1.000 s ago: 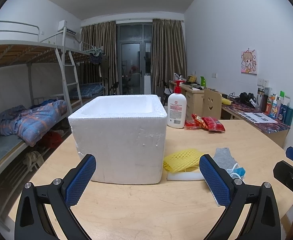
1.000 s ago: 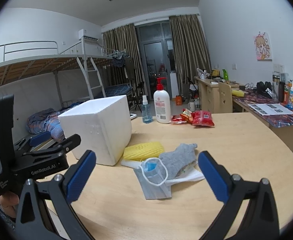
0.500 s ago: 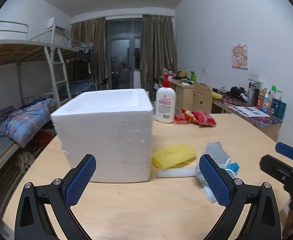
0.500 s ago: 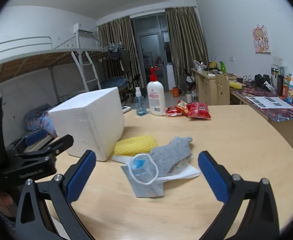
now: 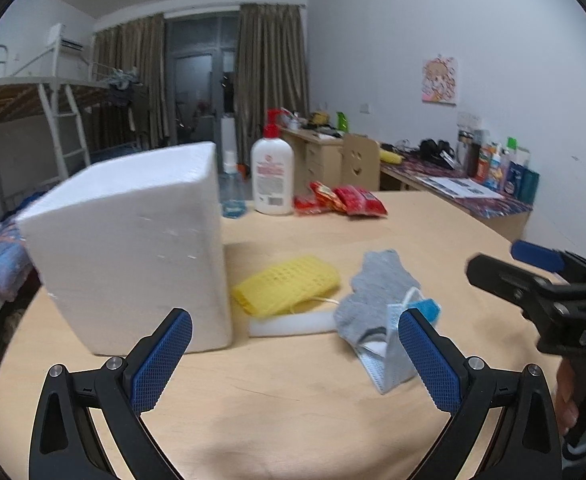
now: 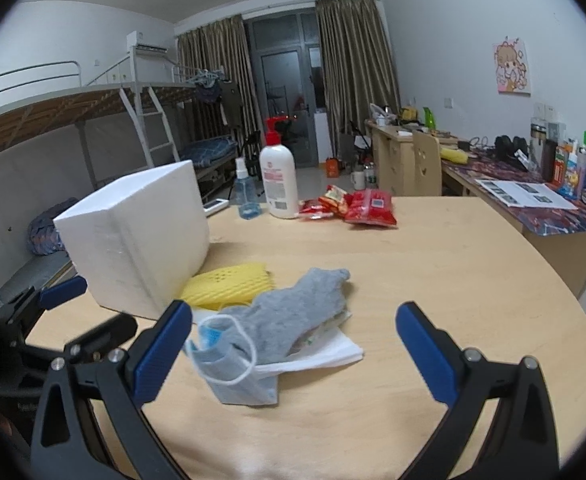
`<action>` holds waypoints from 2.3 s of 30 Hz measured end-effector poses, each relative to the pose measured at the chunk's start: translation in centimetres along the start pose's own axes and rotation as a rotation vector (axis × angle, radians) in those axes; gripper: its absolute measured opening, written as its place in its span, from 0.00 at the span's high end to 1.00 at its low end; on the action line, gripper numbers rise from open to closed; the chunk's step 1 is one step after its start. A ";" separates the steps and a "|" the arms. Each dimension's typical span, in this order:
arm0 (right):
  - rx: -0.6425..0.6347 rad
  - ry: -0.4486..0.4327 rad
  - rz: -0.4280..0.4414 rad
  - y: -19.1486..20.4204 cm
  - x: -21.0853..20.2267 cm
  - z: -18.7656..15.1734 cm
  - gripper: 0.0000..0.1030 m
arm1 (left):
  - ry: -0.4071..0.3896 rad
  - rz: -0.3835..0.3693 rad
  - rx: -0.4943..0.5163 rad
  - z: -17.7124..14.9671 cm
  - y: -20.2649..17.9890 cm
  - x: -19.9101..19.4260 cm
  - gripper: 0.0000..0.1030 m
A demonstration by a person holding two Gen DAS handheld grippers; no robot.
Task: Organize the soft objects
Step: 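Grasp the blue face mask with the left tool while the right tool approaches the grey sock, then close the right tool on the grey sock, then lift the mask with the left tool while the right tool lifts the sock toward the foam box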
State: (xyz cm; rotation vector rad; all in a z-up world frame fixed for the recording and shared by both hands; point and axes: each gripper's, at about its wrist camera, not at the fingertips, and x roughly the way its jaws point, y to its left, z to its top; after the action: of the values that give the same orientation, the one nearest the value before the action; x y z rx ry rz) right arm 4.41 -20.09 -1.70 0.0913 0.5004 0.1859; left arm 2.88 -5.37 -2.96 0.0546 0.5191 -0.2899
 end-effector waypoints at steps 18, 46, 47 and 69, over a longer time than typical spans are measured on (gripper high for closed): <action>-0.004 0.166 0.017 -2.8 5.3 1.4 0.00 | 0.205 -0.241 0.030 -1.7 -2.7 4.4 0.25; 0.045 0.375 0.109 -3.1 12.2 1.7 0.14 | 0.264 -0.436 0.059 -2.3 -3.3 5.8 0.97; 0.050 0.387 0.120 -3.2 12.6 1.7 0.16 | 0.266 -0.444 0.058 -2.3 -3.3 5.8 0.97; 0.124 0.298 0.116 -4.2 9.9 3.2 0.91 | 0.188 -0.448 0.088 -1.7 -2.7 4.3 0.98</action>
State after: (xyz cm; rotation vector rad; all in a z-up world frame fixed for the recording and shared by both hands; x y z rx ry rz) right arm 15.16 -22.37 -4.07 0.2162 0.8043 0.2845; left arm 4.90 -8.83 -6.49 0.0509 0.7035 -0.7505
